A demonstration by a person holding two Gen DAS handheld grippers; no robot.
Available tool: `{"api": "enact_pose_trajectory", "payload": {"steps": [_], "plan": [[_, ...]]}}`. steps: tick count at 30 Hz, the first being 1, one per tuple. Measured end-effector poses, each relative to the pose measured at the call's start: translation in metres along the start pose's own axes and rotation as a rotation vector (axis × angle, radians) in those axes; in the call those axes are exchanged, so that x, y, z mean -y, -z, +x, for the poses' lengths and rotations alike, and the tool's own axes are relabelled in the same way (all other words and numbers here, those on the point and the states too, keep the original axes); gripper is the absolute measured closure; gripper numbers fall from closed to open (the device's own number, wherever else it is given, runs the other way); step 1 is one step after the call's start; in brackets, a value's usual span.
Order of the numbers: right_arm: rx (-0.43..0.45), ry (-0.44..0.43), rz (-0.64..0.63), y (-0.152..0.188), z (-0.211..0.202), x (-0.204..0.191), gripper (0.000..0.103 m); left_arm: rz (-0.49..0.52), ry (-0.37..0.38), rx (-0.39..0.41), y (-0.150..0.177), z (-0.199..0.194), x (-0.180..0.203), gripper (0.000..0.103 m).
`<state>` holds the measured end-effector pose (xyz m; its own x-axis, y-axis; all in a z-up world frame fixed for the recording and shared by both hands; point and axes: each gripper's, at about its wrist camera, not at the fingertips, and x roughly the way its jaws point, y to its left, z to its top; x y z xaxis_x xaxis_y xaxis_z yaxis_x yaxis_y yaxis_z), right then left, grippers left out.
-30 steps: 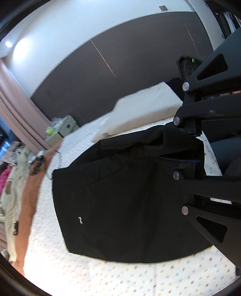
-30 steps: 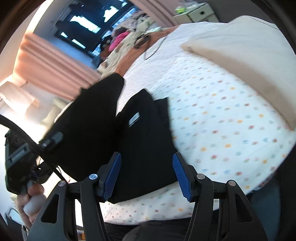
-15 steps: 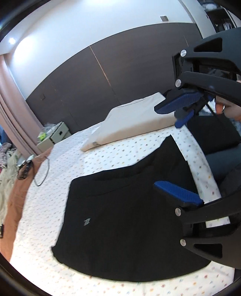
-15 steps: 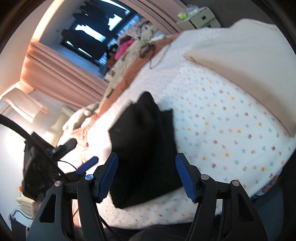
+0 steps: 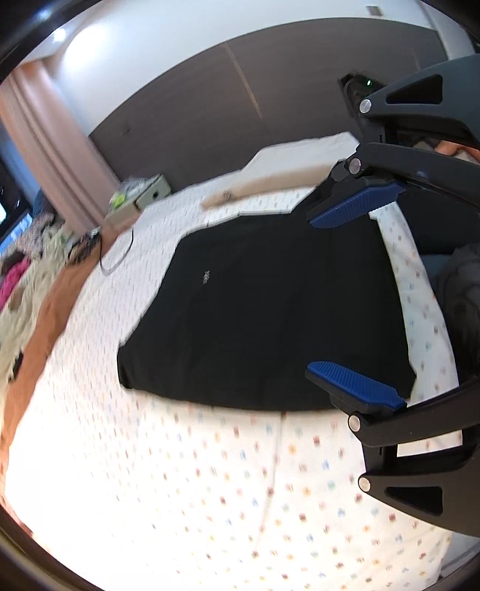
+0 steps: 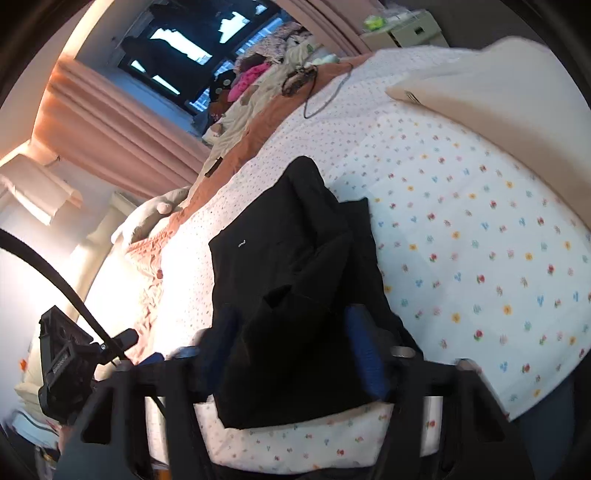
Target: Fold large clothes
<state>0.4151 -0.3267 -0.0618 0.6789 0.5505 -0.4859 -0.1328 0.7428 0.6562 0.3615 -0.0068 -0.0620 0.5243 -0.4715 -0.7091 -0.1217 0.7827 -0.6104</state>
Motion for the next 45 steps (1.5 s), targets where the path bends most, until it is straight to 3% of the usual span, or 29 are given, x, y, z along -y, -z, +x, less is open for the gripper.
{"api": "enact_pose_trajectory", "payload": {"steps": [2,6,18,24,28,30,31,32,33,45], "plan": [[0.018,0.034,0.001,0.002,-0.002,0.002,0.093,-0.014,-0.018,-0.002,0.002,0.002,-0.009,0.028],[-0.007,0.069,0.004,0.015,-0.005,0.018,0.097,-0.011,-0.056,-0.003,0.013,0.01,-0.017,0.028],[-0.095,0.115,0.111,0.046,-0.006,0.062,0.1,0.005,-0.106,-0.093,0.035,0.047,-0.029,0.028],[-0.112,0.108,0.114,0.039,-0.019,0.054,0.099,-0.007,-0.115,-0.107,0.036,0.054,-0.036,0.028],[-0.098,0.078,0.078,0.024,-0.03,0.041,0.097,-0.003,-0.081,-0.093,0.029,0.054,-0.035,0.028],[-0.085,0.052,0.063,0.014,-0.034,0.037,0.087,0.008,-0.074,-0.089,0.026,0.053,-0.032,0.028],[-0.072,0.036,0.062,0.008,-0.037,0.036,0.064,0.012,-0.07,-0.088,0.023,0.053,-0.031,0.028],[-0.061,0.032,0.061,0.006,-0.039,0.036,0.03,0.015,-0.068,-0.088,0.02,0.054,-0.031,0.028],[-0.048,0.033,0.06,0.003,-0.04,0.036,0.016,0.015,-0.065,-0.088,0.018,0.054,-0.031,0.028],[-0.13,-0.045,-0.049,-0.062,0.0,0.028,0.016,-0.044,-0.061,-0.077,-0.024,0.068,-0.052,0.028]]}}
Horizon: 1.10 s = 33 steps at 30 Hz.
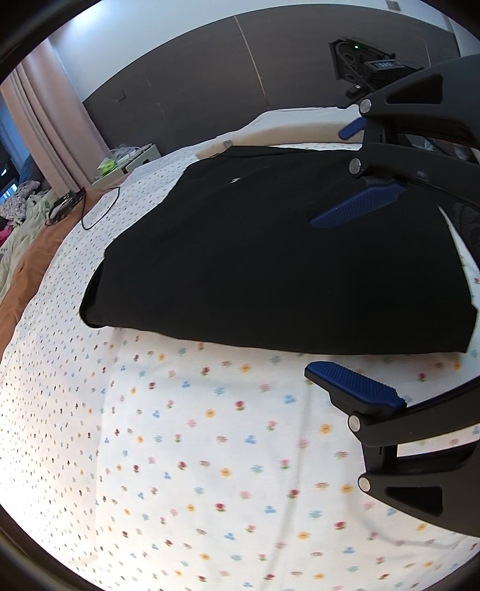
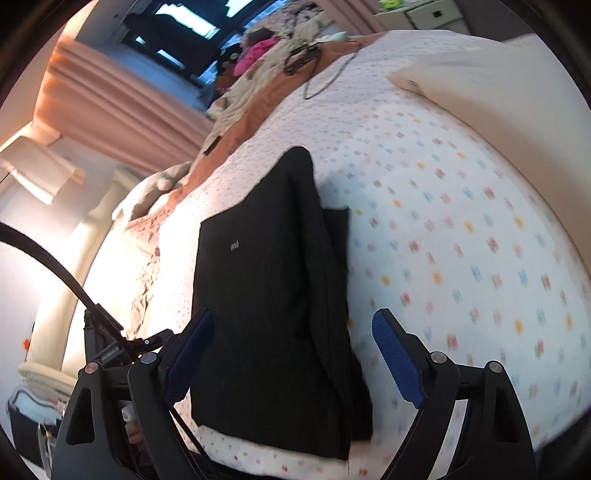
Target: Fold large clothes
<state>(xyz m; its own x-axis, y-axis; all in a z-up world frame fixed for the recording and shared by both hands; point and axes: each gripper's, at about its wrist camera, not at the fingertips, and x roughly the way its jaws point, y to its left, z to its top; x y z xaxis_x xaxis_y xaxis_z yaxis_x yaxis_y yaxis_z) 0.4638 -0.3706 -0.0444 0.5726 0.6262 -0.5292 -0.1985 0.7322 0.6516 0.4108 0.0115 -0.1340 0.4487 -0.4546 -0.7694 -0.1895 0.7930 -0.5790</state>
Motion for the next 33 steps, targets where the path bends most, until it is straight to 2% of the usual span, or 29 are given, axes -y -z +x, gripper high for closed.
{"api": "enact_pose_trajectory", "payload": {"steps": [2,8,16,18,26,28,30,33], "plan": [[-0.021,0.001,-0.014,-0.012,0.015,0.001,0.016,-0.005,0.0,0.004,-0.009,0.004,-0.002,0.028],[-0.126,-0.076,-0.004,-0.043,0.065,0.013,0.016,-0.01,0.006,0.006,-0.032,0.019,-0.005,0.028],[-0.216,-0.14,0.072,-0.068,0.127,0.041,0.016,-0.008,0.005,-0.005,-0.052,0.041,-0.012,0.028],[-0.235,-0.185,0.054,-0.072,0.139,0.04,0.016,-0.014,0.011,-0.008,-0.056,0.046,-0.015,0.028],[-0.31,-0.226,-0.007,-0.092,0.186,0.023,0.017,-0.019,0.054,-0.007,-0.073,0.065,-0.016,0.028],[-0.332,-0.246,-0.004,-0.097,0.195,0.023,0.025,-0.007,0.061,-0.008,-0.076,0.072,-0.015,0.028],[-0.354,-0.263,0.021,-0.102,0.201,0.029,0.045,-0.011,0.068,-0.018,-0.078,0.076,-0.016,0.028],[-0.373,-0.272,0.028,-0.106,0.21,0.032,0.066,0.006,0.059,-0.014,-0.078,0.076,-0.01,0.038]]}}
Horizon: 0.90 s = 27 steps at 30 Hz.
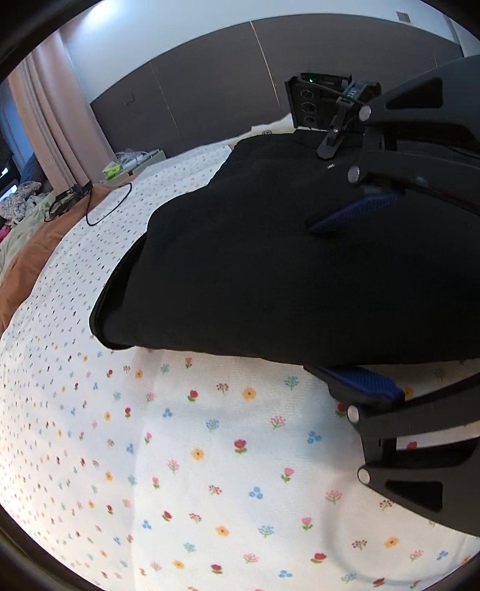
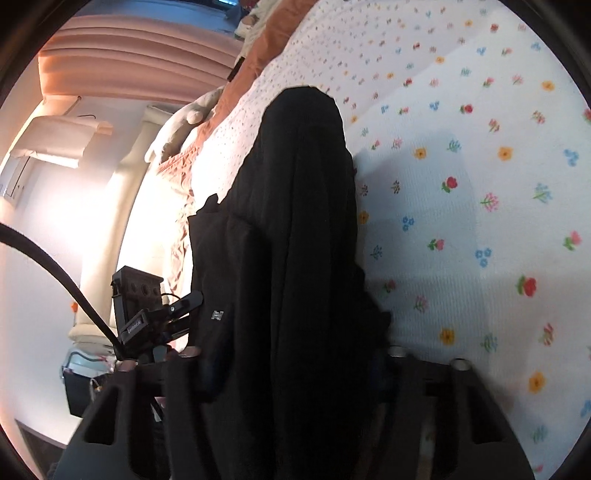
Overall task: Fold large clothes
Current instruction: 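Grasp the folded shirt with both tools and lift it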
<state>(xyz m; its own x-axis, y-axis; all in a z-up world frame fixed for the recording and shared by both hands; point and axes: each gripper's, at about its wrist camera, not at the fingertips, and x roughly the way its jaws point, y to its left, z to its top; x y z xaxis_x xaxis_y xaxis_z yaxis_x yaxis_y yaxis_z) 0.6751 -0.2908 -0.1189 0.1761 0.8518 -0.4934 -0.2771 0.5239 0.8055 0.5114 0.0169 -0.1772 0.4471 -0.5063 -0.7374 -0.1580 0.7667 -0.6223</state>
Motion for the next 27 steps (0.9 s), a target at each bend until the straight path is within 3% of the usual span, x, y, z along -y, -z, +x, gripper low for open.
{"api": "enact_pose_trajectory", "payload": {"steps": [3,6,18,27], "plan": [[0.015,-0.012,-0.001,0.0,-0.003,-0.005,0.082,0.012,-0.02,0.008,0.002,-0.006,0.007,0.049],[0.056,0.0,-0.031,0.003,-0.012,-0.02,0.087,0.025,-0.017,0.025,0.006,-0.017,0.013,0.058],[0.173,0.065,-0.209,0.05,-0.059,-0.101,0.089,0.09,0.046,0.132,0.027,-0.092,0.06,0.066],[0.26,0.068,-0.282,0.099,-0.131,-0.123,0.089,0.147,0.159,0.199,0.053,-0.145,0.103,0.066]]}}
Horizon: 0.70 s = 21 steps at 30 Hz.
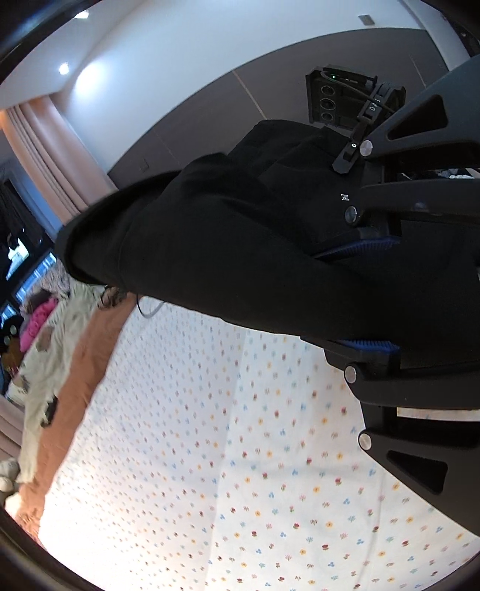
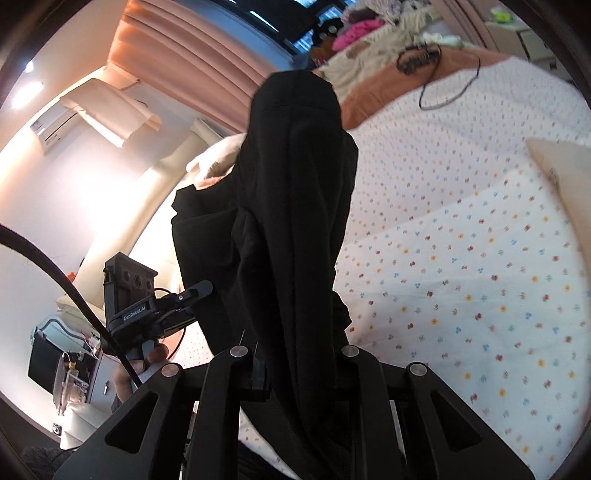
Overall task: Fold large clothes
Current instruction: 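Grasp the folded shirt with both tools and lift it, then carry the folded black shirt with both tools toward the clothes stack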
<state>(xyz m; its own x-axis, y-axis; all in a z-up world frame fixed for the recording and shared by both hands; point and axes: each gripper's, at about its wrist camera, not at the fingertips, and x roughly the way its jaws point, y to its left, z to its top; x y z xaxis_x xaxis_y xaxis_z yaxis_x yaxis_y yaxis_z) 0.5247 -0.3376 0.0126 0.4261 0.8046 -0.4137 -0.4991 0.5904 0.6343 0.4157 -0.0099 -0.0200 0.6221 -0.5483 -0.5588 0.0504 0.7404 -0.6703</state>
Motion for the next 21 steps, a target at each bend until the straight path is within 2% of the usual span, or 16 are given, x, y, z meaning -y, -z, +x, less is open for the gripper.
{"api": "enact_pose_trajectory", "payload": {"steps": [9,21], "plan": [[0.09,0.047,-0.062,0.011,-0.1,-0.014,0.089,0.064,0.088,0.01,0.015,-0.016,0.072,0.066],[0.192,0.124,-0.119,0.016,-0.222,-0.015,0.089,0.147,0.167,-0.003,0.037,0.0,0.186,0.066]]}}
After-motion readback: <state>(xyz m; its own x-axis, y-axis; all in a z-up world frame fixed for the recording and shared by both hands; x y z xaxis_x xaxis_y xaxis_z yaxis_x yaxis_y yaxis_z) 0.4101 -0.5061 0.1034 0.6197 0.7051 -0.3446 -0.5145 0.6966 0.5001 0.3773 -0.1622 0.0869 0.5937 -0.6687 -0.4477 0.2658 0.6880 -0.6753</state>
